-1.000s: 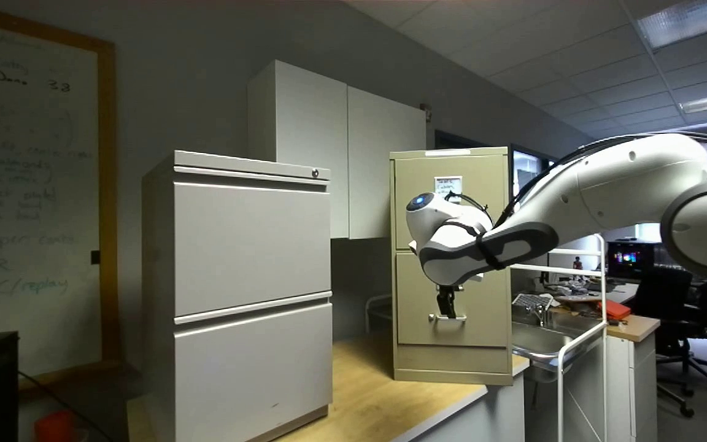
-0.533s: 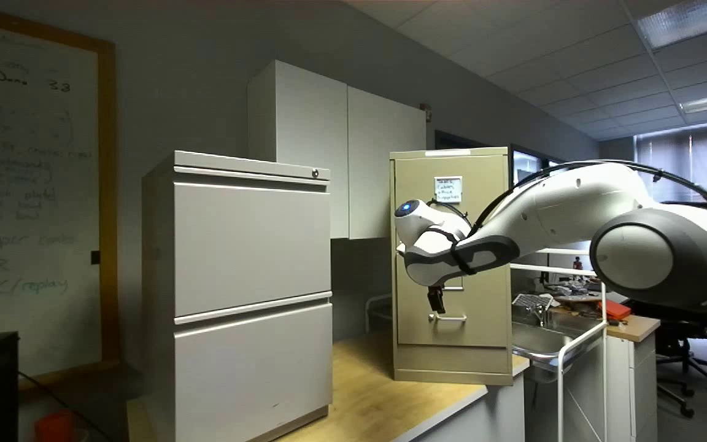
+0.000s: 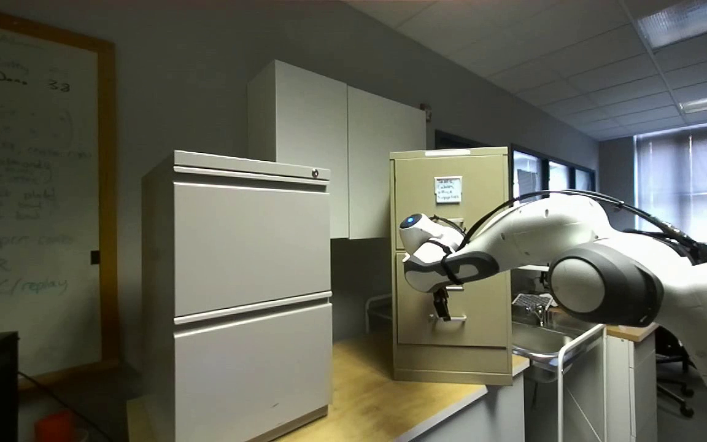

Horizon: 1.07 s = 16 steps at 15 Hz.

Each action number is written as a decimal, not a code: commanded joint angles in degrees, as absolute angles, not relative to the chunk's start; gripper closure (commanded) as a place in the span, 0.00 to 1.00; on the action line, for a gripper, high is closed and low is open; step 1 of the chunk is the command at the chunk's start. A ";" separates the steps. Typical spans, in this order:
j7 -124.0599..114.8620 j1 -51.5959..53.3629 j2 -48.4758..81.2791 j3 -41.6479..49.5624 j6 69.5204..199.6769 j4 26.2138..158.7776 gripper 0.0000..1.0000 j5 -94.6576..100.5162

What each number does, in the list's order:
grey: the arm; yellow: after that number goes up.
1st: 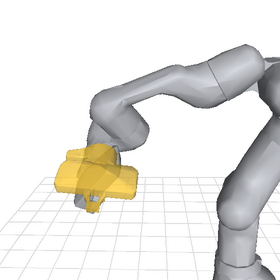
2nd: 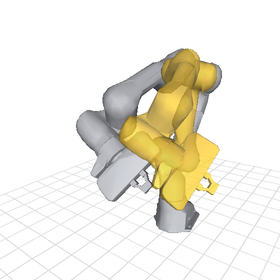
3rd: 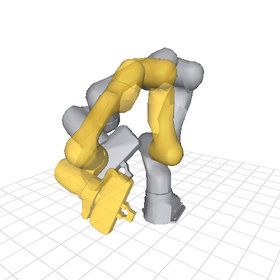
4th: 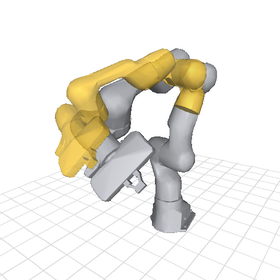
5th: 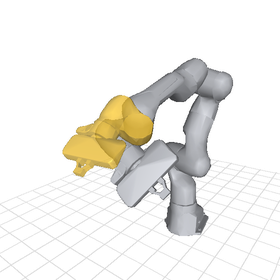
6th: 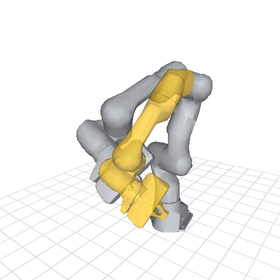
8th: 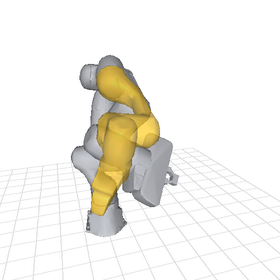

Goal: Pull open the bottom drawer on the right filing cabinet

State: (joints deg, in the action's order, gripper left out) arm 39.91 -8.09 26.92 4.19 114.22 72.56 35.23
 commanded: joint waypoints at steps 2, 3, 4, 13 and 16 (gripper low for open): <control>45.82 -8.85 34.05 4.68 109.70 62.34 0.00 30.72; 46.55 -8.87 35.11 4.75 109.06 61.09 0.00 29.96; 47.28 -8.87 36.06 4.78 108.13 59.85 0.00 29.08; 52.51 -9.68 43.09 5.28 102.85 50.85 0.00 24.06; 52.16 -10.54 44.03 5.80 101.80 50.34 0.00 23.91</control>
